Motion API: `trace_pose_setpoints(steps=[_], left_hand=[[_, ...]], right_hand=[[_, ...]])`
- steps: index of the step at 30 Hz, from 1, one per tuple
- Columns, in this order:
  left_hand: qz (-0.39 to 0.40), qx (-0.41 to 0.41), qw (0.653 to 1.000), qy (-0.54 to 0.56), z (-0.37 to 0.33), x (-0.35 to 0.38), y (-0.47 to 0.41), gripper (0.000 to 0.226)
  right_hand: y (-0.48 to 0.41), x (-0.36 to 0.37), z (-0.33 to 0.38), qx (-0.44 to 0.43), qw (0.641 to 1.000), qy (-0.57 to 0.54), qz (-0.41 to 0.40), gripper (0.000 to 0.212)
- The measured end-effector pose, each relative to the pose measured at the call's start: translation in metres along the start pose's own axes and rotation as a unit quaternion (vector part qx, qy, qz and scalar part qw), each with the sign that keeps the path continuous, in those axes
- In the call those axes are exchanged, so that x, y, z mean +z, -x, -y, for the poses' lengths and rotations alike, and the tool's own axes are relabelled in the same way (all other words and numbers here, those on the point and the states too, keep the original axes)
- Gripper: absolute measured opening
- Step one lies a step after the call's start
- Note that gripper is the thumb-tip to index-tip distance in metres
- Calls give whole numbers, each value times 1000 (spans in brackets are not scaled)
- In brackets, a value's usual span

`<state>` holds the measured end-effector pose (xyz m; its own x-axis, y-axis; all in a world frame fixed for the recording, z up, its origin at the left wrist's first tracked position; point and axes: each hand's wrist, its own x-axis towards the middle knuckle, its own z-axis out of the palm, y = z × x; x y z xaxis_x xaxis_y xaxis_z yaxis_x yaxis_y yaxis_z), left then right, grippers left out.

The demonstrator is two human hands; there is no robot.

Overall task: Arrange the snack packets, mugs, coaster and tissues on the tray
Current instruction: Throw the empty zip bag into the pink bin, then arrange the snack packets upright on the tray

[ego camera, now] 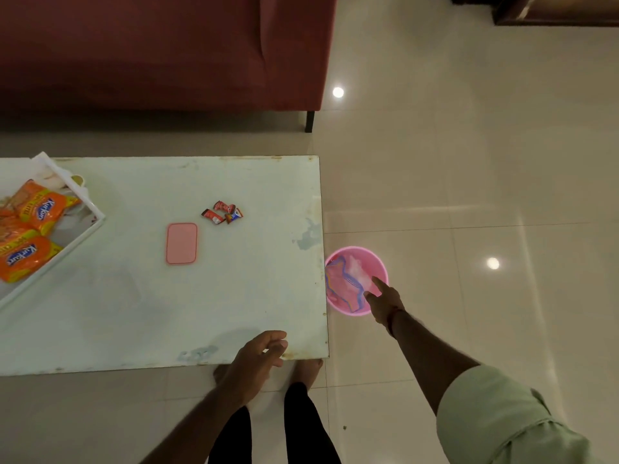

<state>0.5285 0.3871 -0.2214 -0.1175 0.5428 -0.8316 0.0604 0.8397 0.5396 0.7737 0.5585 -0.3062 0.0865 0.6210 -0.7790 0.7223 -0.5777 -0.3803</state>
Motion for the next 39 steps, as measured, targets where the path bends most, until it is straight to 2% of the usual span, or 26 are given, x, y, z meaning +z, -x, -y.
trace_pose_setpoints(steps=[6, 11, 16, 20, 25, 30, 39], left_hand=[[-3, 22, 1000, 8, -10, 0, 6, 21], [-64, 109, 985, -118, -12, -19, 9, 33], [-158, 207, 900, -350, -11, -55, 12, 55], [-192, 211, 858, -427, -12, -93, 22, 64], [-271, 213, 807, -480, -3, -162, 51, 74], [-291, 192, 807, -476, 16, -239, 84, 81], [-349, 170, 795, -467, 59, -372, 133, 77]], right_hand=[[15, 3, 6, -28, 999, 34, 12, 59], [38, 12, 25, -88, 991, 103, 5, 64], [74, 30, 47, -135, 970, 199, -40, 73], [107, 49, 68, -185, 947, 252, -76, 79], [155, 80, 101, -239, 919, 296, -104, 82], [205, 121, 141, -289, 891, 326, -125, 84], [274, 236, 229, -359, 863, 335, -123, 84]])
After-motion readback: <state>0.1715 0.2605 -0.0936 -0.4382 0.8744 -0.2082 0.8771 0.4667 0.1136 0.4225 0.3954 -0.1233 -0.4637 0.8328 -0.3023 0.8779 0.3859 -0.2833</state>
